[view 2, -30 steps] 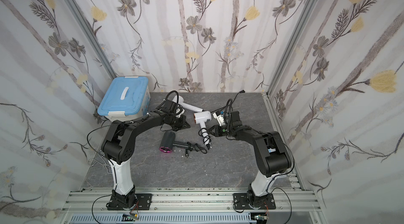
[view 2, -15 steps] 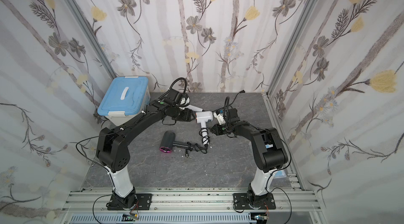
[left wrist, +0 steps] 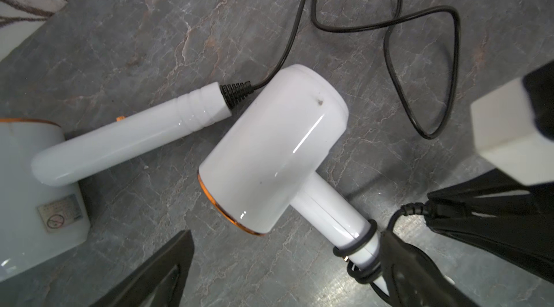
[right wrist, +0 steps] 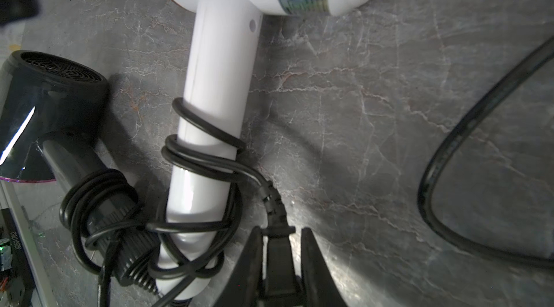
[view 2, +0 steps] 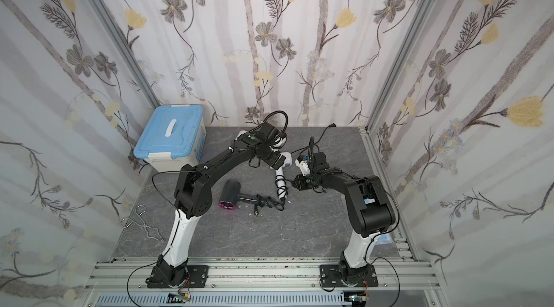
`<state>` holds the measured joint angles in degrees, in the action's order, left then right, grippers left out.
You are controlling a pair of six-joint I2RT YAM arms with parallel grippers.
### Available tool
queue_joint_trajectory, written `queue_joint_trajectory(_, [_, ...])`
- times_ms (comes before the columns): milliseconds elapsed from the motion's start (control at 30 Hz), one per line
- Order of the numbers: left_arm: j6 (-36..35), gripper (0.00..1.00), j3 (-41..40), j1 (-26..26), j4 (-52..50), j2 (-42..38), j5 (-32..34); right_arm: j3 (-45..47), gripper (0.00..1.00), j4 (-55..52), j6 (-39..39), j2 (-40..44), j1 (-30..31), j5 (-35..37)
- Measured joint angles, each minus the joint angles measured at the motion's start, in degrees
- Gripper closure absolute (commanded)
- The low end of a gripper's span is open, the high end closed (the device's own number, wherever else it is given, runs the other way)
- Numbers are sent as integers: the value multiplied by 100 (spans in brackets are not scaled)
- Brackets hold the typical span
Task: Wrap the cord around the hair dryer
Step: Adjust the hair dryer at the center of the board.
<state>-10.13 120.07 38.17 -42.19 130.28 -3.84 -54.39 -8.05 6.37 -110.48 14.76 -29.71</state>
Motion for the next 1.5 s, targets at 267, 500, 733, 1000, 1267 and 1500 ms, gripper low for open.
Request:
queue_joint_trajectory(267, [-546,0,1456,13,-157,1180,-92,87,100,22,-13,20,-4,-157])
queue_joint_trajectory(500, [-791,1,1665,-2,-264,1545,-61,90,100,22,-79,26,-4,-186])
queue_joint_trajectory(733, [-1023,20,1672,-4,-249,1628,59,20,100,7,-131,24,2,-179])
queue_joint_trajectory(1000, [-1165,43,1143,-13,234,1294,44,-481,98,-343,-402,-92,2,199])
queue_joint_trajectory(1267, [-1139,45,-428,-15,1220,476,232,-885,98,-579,-634,-367,15,245])
queue_joint_trajectory(1500, [-1064,45,-1088,-20,1569,116,345,-1119,71,-828,-841,-529,11,352])
